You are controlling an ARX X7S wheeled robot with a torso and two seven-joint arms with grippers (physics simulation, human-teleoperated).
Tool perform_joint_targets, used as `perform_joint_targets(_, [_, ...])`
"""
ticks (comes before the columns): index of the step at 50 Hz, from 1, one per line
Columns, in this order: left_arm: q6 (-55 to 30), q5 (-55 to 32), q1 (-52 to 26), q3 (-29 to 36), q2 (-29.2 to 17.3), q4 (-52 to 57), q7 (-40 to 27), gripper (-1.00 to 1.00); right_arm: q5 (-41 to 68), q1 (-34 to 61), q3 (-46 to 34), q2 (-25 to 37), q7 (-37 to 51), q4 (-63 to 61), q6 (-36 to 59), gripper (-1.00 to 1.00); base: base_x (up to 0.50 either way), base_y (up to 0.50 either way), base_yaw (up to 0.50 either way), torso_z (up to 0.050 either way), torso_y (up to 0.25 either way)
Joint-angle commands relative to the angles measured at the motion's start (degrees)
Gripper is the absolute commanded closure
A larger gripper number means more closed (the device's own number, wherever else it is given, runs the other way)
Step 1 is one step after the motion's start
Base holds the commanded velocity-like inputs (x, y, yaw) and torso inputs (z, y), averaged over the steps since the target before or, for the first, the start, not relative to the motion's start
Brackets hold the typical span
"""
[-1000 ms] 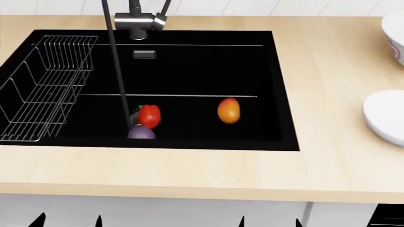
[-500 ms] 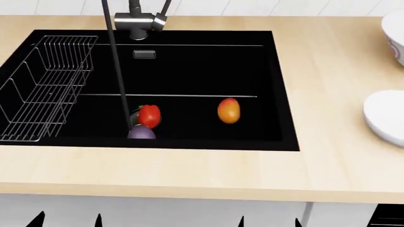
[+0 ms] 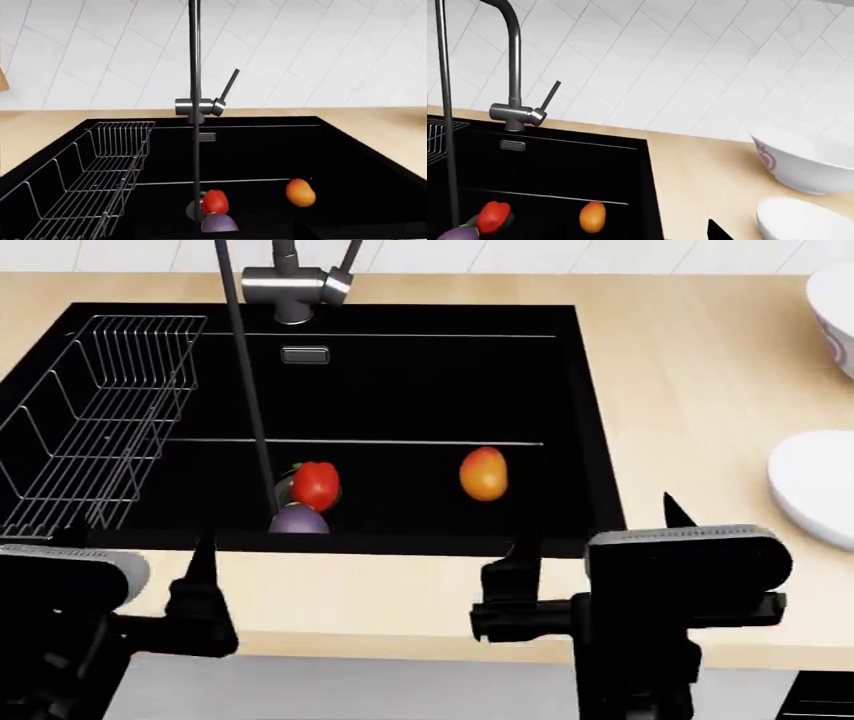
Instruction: Pick the eggplants and mangos from the sink and place them in one bowl. Place the bell pepper in the other bowl. Then turn off the sink faucet.
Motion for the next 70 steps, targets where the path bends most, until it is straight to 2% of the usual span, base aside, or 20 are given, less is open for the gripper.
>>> perform_joint_targets(1, [-25.25,-5.26,-24.06,-2.67,0.05,-5.33,2.49,-1.0,1.86,23.83,1.64,3.75,-6.33,-0.19,23.2,-1.0,0.0,0.0,0.0,0.0,0.0])
perform_joint_targets(8, [-24.93,-5.06,-30.98,-3.56,-0.28,-16.53,2.54,-1.0,3.43,27.02,2.31,4.91,-8.83,9.87,17.87,-1.0,0.0,0.0,0.0,0.0,0.0])
perform_joint_targets(12, [-25.63,-4.92,-32.9,-2.96,-0.84,-17.51,2.38,-1.0,3.11,27.66,1.84,5.92,-9.04,11.2,17.61,-1.0,0.08,0.0,0.0,0.0,0.0])
perform_joint_targets(22, [-24.31,-4.92,-33.23,-1.58,-2.08,-16.92,2.78,-1.0,3.72,26.09,2.74,6.26,-9.02,12.81,17.48,-1.0,0.2,0.09,0.0,0.0,0.0])
perform_joint_targets(39, [-23.16,-5.26,-33.21,-0.97,-2.73,-17.53,2.52,-1.0,5.07,22.11,4.06,5.9,-9.02,12.65,15.72,-1.0,0.23,0.32,0.0,0.0,0.0])
perform_joint_targets(70, [-21.47,-5.65,-31.7,0.7,-4.11,-19.65,2.43,-1.0,6.71,21.18,4.16,7.14,-9.79,11.55,16.89,-1.0,0.49,0.01,0.0,0.0,0.0])
